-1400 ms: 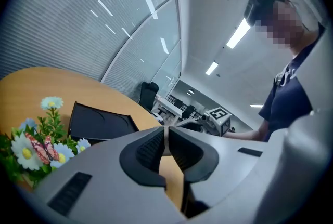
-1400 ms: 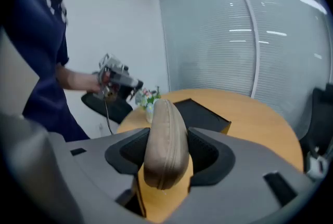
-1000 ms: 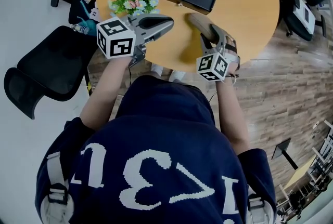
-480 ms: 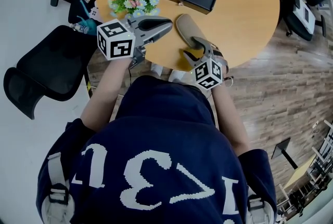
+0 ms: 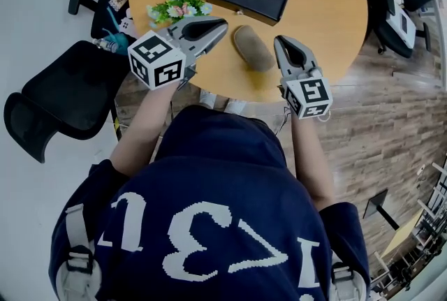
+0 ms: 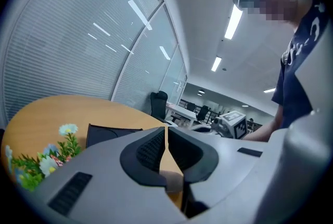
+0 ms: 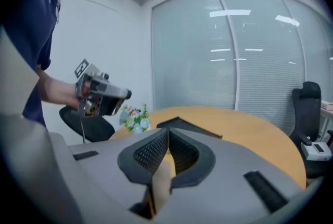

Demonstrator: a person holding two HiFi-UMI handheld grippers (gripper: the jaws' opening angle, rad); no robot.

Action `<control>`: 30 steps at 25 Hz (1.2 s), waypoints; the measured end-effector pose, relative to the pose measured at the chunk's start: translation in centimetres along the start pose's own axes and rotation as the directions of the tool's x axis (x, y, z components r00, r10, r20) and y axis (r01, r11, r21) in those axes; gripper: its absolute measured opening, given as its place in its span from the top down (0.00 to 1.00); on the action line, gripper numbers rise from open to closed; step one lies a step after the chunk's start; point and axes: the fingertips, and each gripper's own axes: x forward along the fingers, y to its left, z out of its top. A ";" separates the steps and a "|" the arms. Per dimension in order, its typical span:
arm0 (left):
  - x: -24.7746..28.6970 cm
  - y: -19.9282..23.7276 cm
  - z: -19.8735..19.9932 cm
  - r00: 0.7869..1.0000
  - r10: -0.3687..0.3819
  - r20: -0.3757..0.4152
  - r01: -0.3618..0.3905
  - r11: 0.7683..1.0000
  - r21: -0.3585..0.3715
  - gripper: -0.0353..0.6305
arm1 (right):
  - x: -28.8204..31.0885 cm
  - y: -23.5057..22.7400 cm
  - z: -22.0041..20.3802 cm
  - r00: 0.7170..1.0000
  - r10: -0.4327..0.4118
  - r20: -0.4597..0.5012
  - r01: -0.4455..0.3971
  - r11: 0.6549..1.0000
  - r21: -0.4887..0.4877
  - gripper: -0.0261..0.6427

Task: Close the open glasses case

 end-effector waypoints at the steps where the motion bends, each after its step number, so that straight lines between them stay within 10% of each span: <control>1: -0.2 0.3 0.5 1.000 0.022 0.016 -0.023 1.000 0.019 0.90 | -0.4 -0.5 1.6 0.999 -0.023 0.044 0.023 1.000 0.009 0.91; 12: -2.2 1.6 8.0 0.944 0.229 0.237 -0.262 0.958 0.119 0.90 | -5.6 -2.6 14.6 0.924 -0.120 0.363 0.099 0.992 0.077 0.92; 30: -3.4 1.4 10.4 0.920 0.241 0.309 -0.300 0.941 0.160 0.90 | -6.2 -2.1 16.2 0.911 -0.136 0.390 0.123 0.991 0.058 0.92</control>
